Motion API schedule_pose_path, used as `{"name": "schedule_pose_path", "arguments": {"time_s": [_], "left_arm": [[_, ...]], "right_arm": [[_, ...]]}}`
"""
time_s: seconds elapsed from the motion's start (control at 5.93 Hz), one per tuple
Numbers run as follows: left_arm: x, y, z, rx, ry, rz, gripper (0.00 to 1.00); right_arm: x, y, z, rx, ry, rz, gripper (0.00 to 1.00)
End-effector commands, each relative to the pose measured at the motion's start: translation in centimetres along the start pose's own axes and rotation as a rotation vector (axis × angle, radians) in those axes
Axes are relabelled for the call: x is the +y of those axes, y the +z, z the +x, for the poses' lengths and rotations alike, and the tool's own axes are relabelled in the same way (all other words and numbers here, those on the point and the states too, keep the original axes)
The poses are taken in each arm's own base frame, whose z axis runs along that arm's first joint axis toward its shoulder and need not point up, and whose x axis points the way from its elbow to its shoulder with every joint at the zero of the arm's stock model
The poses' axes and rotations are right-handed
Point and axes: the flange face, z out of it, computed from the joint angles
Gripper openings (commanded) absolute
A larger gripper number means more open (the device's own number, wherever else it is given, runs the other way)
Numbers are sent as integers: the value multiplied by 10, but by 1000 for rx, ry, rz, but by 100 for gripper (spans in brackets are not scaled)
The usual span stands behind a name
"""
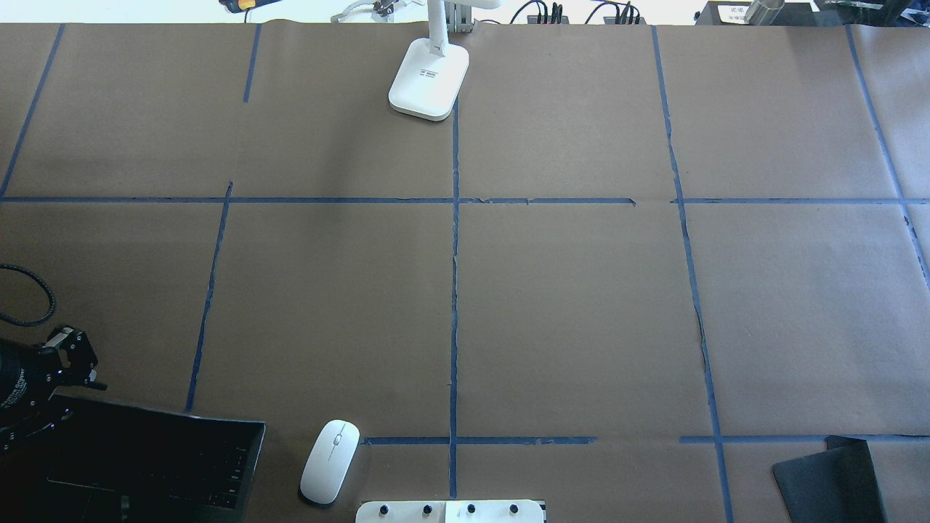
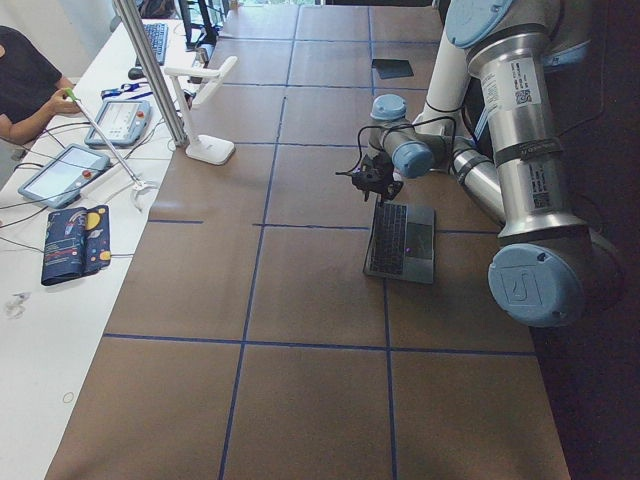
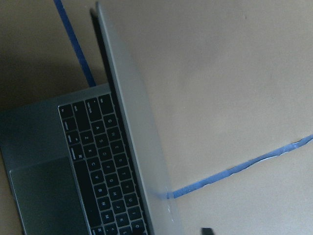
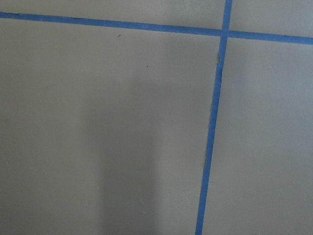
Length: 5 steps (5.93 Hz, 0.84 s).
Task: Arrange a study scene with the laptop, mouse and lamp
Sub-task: 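Lower the left gripper and grasp the edge of the open grey laptop, then carry the laptop with the left gripper to the table center below the lamp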
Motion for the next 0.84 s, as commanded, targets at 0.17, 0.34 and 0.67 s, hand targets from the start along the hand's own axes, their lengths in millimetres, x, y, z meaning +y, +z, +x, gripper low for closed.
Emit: {"name": "schedule_pose_path", "arguments": {"time_s": [0.17,0.34,0.67], "left_arm": [[-13,-25,22,20,10,-32,0],[-1,-36,62,32,35,3,0],[27,-52,165,51,-3,61,0]], "right_arm": [[-1,1,1,4,1,-2,100],[0,1,1,4,2,-3,100],[0,3,3,3,6,-6,100]]}}
